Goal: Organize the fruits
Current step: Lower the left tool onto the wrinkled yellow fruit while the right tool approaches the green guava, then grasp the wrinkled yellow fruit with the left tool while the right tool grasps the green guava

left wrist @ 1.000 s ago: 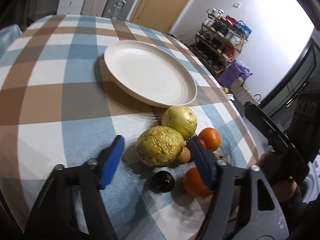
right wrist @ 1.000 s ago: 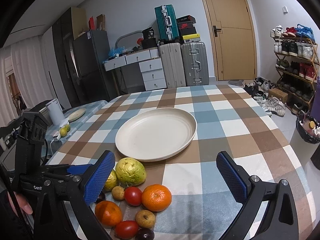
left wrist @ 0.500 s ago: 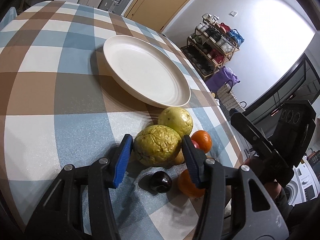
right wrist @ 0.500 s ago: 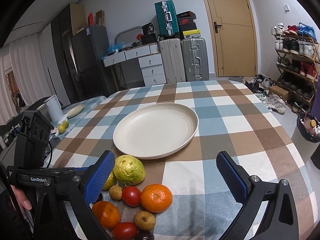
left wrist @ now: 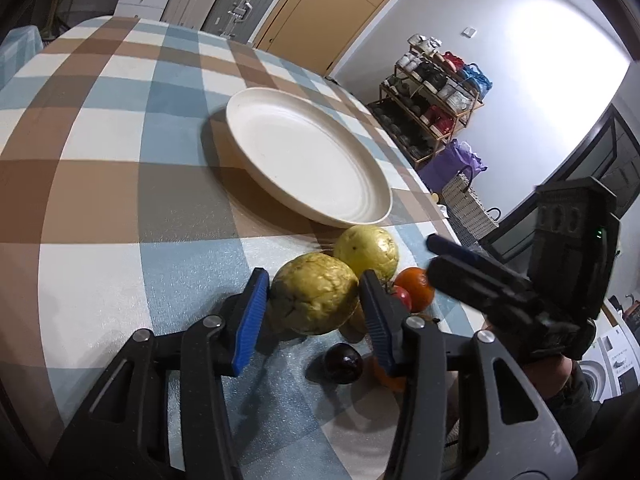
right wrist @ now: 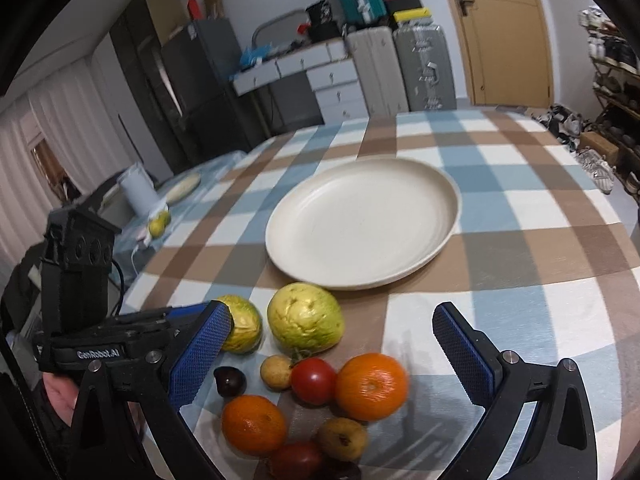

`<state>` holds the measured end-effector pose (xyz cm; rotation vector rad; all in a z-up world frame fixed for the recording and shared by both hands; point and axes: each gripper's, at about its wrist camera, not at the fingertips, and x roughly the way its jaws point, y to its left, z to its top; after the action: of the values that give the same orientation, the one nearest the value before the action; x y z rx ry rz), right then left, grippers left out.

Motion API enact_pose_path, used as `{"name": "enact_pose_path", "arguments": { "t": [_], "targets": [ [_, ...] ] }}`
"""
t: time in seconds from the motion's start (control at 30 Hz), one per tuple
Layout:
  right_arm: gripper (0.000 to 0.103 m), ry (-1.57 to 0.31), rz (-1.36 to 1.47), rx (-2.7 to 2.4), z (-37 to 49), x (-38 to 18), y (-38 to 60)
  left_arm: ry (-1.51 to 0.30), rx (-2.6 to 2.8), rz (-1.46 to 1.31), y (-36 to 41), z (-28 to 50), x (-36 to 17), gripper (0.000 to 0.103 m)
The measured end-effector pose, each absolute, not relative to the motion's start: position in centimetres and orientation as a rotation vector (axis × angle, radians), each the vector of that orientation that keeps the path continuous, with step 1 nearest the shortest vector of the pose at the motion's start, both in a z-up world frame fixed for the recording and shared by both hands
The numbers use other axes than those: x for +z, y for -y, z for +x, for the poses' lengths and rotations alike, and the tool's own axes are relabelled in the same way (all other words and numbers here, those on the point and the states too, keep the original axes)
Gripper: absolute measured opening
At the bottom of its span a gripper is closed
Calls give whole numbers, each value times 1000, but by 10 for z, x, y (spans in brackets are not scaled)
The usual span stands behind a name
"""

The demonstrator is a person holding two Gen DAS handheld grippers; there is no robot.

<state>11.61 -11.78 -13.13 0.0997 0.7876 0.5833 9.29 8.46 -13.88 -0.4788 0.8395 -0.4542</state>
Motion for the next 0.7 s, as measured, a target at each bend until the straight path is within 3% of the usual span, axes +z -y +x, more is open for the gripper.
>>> {"name": "enact_pose_path", "arguments": {
  "t": [0.17, 0.27, 0.3, 0.4, 0.5, 0.7],
  "targets": [
    [103, -837, 75, 578, 121, -138, 104, -835, -456, -465, -83, 92, -139, 43],
    [103, -844, 91, 579, 123, -139, 104, -873, -437, -480, -82, 95, -146, 62],
    [103, -842, 97, 578, 123, -139, 104, -885, -434, -486, -82, 96, -148, 63],
    [103, -836, 94, 569, 122, -137, 105, -880, -427, -479, -81, 96, -149, 61],
    [103, -837, 92, 575, 121, -137, 105, -881, -471, -470, -76, 96, -148, 45],
    [103, -837, 97, 580, 120, -136, 107, -865, -476, -470, -76, 95, -147, 44]
  ]
}}
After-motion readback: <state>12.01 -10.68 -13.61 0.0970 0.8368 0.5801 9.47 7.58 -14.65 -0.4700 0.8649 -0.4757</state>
